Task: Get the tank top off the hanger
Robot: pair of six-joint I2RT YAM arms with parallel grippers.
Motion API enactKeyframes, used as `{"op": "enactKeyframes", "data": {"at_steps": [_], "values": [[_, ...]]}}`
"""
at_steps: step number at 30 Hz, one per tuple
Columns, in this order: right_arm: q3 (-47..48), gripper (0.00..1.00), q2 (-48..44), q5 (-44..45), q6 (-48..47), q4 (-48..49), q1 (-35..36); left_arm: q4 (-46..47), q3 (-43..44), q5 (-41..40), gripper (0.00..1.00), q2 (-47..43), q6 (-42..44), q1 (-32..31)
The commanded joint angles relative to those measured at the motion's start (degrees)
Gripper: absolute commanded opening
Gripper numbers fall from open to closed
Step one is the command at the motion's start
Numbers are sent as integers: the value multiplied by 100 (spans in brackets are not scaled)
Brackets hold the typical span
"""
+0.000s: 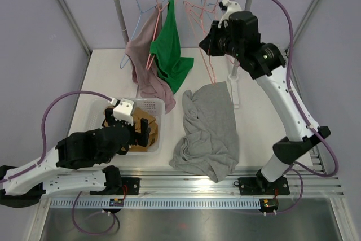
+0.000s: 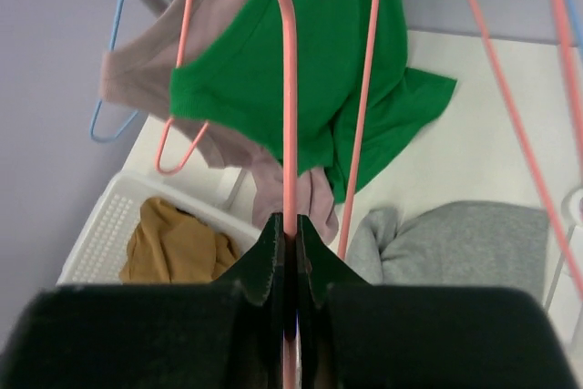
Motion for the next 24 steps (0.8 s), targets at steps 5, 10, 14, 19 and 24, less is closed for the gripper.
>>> {"op": "enactKeyframes", "data": {"at_steps": [5, 10, 14, 19, 24], "values": [[2873, 0, 1833, -603, 149, -920, -701, -126, -130, -329, 99, -53, -57, -13], [3273, 0, 2434, -1018, 421, -807, -1036, -267, -121, -462, 99, 9, -189, -13], [2772, 0, 2321, -896, 351, -598, -1045, -267, -121, -426, 99, 35, -180, -13], [1911, 0, 1864, -544, 439, -209, -1115, -223, -147, -374, 99, 53, -171, -13], [1918, 0, 1722, -482, 483, -376, -1194, -179, -112, -339, 99, 105, -171, -13]]}}
